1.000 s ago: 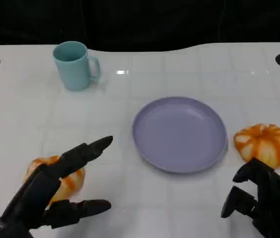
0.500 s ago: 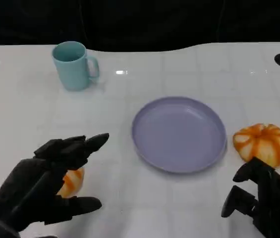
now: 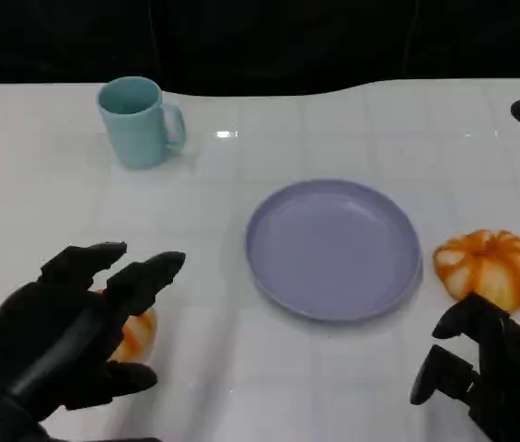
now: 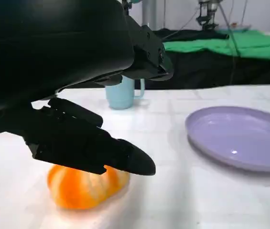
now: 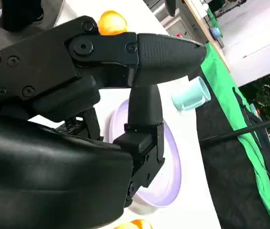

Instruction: Grasp the bread from the table and place it into the plate.

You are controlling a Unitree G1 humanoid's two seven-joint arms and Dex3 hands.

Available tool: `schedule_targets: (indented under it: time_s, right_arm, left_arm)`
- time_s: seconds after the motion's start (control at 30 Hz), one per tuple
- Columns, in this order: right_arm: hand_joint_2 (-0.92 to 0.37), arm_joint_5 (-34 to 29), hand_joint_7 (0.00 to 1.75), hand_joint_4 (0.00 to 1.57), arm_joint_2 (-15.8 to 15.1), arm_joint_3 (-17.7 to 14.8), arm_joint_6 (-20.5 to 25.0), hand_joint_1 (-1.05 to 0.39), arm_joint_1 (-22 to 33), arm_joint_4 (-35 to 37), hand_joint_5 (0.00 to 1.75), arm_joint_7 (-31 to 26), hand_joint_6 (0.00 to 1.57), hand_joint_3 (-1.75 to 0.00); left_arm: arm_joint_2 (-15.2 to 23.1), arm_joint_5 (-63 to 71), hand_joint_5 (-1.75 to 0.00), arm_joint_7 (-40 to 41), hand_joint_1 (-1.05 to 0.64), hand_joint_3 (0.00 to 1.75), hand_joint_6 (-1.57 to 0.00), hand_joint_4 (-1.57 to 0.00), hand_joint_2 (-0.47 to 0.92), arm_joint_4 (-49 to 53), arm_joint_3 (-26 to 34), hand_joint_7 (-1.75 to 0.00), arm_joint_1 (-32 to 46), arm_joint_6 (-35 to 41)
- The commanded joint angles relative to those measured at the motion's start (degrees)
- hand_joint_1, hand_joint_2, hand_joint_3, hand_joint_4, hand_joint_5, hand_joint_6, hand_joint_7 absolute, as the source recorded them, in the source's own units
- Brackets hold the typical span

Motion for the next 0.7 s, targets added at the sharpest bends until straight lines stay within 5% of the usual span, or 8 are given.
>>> schedule_targets:
  time_s: [0.03,0.7]
  right_arm:
    - [-0.91,0.69,1.7,0.66,-0.54,-0.47,0.16,-0.48,0.24,-0.31,1.75,0.29,0.46,-0.51]
    - [-0.92,0.53,1.71,0.66,-0.84,-0.5,-0.02,-0.49,0.52,-0.35,1.75,0.75,0.46,-0.5]
  left_arm:
    - [1.97,3.61,-0.26,-4.22,-0.49,0.0,-0.24,-0.05,0.84,-2.23,-1.51,0.0,-1.1,4.5]
    - [4.45,12.23,-0.16,-13.93,-0.38,0.0,-0.17,-0.05,0.82,4.68,-8.62,0.0,-10.02,15.0]
